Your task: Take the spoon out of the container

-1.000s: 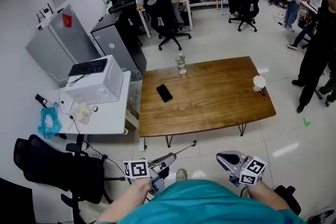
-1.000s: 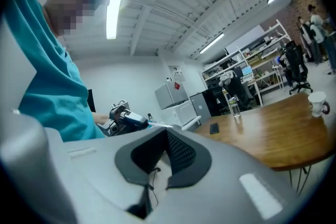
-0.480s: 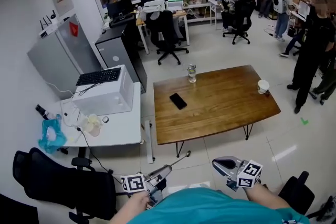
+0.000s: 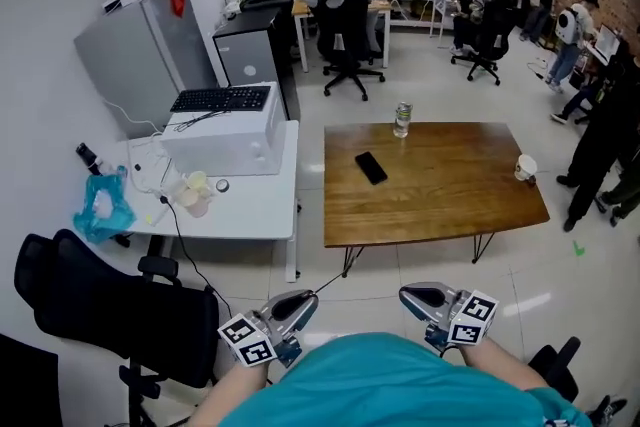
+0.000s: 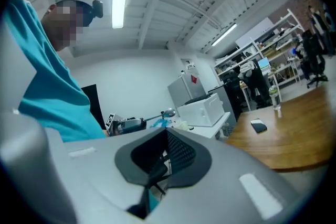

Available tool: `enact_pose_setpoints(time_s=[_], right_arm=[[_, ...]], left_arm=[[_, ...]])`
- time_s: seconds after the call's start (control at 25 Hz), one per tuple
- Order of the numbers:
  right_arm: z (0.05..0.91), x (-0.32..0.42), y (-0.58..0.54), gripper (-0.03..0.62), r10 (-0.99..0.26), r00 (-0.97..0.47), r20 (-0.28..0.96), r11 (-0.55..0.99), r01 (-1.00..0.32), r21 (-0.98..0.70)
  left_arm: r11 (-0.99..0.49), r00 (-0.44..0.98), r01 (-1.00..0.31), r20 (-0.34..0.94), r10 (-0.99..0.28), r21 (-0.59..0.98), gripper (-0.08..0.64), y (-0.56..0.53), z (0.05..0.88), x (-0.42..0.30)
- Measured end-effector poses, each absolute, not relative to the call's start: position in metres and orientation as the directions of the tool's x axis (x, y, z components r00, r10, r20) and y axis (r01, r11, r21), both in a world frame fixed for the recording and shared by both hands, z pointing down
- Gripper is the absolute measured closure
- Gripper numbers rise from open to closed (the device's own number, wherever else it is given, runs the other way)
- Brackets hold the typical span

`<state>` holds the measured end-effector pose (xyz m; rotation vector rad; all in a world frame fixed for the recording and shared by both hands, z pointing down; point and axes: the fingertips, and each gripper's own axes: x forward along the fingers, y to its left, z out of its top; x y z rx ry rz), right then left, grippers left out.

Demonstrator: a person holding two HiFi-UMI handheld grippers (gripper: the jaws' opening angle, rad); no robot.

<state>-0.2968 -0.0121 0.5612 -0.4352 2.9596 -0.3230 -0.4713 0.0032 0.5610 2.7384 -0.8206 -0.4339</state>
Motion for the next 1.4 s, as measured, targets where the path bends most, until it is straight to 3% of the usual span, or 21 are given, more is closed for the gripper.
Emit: enact_pose_setpoints(time_s=[0.12, 0.32, 0.76, 1.4], right_arm=[[0.557, -0.296, -0.011, 0.591, -0.269, -0.961, -0.069, 0.95, -0.253, -0.181], [0.555, -0.282, -0.019, 0.591, -0.268, -0.961, -0.062, 0.952, -0.254, -0.173], [0.562, -0.274, -0.039, 0.592, -0.337, -0.94, -0.056, 0.926, -0.321, -0.196], [0.563, -0.285, -0.029, 0.592, -0.328, -0.944, -0.044, 0.933, -0.317, -0.17]], left_arm=[[-0.794, 0.76, -0.576, -0.23, -0.607, 0.193, 0.514, 0.008, 0.556, -0.462], [-0.745, 0.722, -0.653, -0.185, -0.667, 0.141, 0.514, 0.003, 0.555, -0.444], [-0.749, 0.733, -0.656, -0.158, -0.661, 0.094, 0.514, -0.001, 0.547, -0.433], [-0.76, 0.748, -0.647, -0.142, -0.648, 0.06, 0.514, 0.012, 0.55, -0.435]])
